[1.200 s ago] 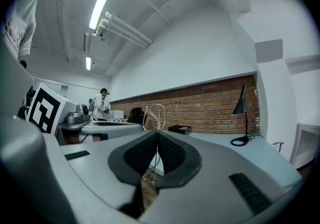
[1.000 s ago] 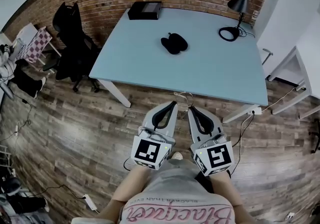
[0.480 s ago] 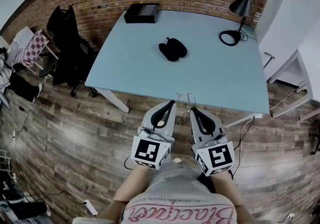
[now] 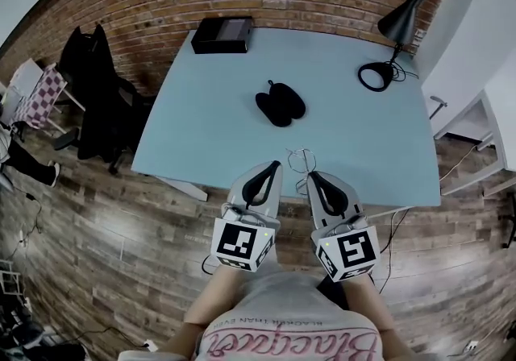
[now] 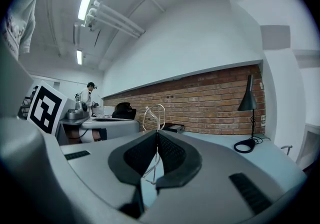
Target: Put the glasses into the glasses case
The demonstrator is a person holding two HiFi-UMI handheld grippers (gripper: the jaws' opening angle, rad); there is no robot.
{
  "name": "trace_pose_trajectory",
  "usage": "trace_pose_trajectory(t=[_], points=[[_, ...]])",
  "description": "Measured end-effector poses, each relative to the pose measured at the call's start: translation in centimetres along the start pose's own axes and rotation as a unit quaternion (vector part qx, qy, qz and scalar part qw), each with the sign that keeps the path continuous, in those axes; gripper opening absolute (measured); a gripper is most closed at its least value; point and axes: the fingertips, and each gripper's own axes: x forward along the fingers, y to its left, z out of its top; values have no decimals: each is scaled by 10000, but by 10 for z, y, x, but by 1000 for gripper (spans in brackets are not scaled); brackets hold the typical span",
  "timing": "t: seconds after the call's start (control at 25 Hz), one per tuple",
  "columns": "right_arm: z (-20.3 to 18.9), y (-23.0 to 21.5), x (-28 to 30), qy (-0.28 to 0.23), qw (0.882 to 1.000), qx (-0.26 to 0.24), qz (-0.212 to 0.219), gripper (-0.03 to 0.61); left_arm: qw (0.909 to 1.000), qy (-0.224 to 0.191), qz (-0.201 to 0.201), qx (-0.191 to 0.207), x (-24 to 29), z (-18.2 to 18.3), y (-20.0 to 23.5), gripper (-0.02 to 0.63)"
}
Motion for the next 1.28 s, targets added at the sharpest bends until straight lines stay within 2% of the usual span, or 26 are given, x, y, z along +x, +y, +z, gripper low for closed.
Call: trace_pose_trajectory(t=[0.4,0.64,0.92,1.28], points=[[12,-30,117,114,9998,-64,-169,15,9998,118,-142,-107,78,-2,99,3],[4,-50,174,293,9987,14,-413,15,9984,339,-439,-145,120,-13,142,3],[1,-72,220,472,9973,-6,-569,15,9959,544,-678,-237,158,-26,170,3],[-13,-93,243,760,9959,-89,-480,15,9944,820,-521,-418,183,-49,186,3]])
